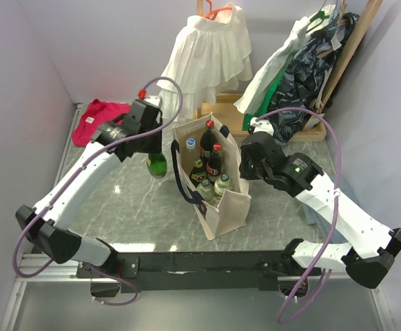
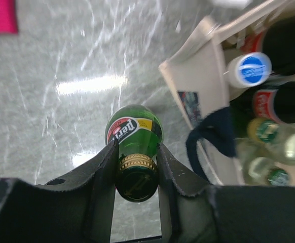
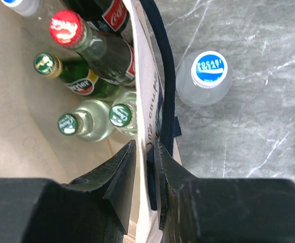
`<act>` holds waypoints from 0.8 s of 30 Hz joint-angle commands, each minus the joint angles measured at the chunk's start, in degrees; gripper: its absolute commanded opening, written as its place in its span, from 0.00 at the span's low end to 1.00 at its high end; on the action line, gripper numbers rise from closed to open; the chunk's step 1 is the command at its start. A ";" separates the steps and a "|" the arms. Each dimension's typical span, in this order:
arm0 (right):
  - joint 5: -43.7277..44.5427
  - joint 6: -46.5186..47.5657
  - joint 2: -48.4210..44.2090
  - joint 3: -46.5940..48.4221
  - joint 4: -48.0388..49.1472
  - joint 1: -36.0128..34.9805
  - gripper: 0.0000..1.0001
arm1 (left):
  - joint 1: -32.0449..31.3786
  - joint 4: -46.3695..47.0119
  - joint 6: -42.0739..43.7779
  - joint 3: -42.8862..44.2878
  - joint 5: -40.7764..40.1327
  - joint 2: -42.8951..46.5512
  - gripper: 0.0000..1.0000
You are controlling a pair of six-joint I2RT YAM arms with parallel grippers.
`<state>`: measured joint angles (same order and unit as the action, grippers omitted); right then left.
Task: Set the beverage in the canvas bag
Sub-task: Pick up the drink from the center of the board, then place the drink in the canvas bag.
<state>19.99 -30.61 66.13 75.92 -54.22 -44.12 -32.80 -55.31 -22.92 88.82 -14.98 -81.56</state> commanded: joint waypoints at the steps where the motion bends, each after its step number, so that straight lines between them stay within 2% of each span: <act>1: -0.12 -0.94 -2.32 -0.59 -0.98 -0.09 0.29 | 0.19 1.43 2.35 9.17 -2.50 5.36 0.01; 12: -0.74 -1.65 -1.71 -1.56 -1.24 -0.18 0.25 | 0.10 0.03 5.34 14.28 -4.18 6.94 0.01; 18: 0.93 -1.38 -1.35 -1.04 -2.65 -0.18 0.00 | 0.10 0.11 7.17 16.65 -1.72 8.52 0.01; 24: 3.92 -1.03 -0.65 2.03 -4.49 -0.18 0.00 | 0.10 5.91 10.96 15.15 1.88 13.88 0.01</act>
<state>20.64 -31.83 65.47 74.76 -56.21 -44.12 -32.71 -60.18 -15.55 100.49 -14.92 -74.11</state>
